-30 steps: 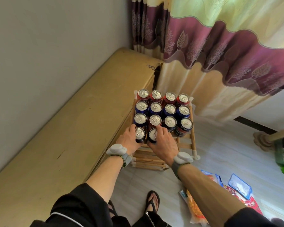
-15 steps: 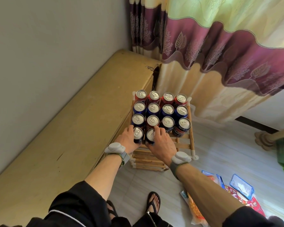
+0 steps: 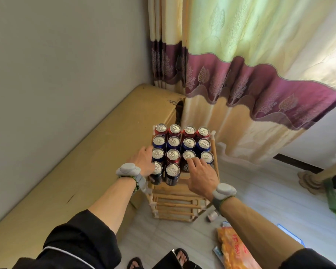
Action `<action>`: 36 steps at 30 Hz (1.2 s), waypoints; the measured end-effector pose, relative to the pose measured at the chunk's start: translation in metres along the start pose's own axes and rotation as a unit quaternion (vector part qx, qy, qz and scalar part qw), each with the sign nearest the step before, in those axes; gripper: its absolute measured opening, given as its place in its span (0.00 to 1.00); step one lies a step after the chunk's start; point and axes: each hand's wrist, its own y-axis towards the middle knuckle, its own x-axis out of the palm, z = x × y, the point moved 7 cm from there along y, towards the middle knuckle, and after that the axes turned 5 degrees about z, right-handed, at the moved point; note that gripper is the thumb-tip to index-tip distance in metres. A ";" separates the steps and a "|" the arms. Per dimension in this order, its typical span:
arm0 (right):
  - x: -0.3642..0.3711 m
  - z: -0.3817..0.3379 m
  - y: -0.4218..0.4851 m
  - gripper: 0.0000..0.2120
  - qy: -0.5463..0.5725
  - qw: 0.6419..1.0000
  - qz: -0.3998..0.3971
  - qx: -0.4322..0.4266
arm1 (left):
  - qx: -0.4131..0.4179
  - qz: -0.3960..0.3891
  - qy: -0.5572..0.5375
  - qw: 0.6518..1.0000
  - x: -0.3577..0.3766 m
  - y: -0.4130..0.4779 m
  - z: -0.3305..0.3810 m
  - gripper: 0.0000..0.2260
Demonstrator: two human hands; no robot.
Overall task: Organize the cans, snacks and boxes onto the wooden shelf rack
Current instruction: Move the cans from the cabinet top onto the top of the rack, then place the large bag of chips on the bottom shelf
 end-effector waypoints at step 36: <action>0.145 0.325 -0.282 0.16 -0.034 0.943 0.007 0.330 | 0.381 -0.104 0.143 0.908 0.322 -0.089 0.427 0.18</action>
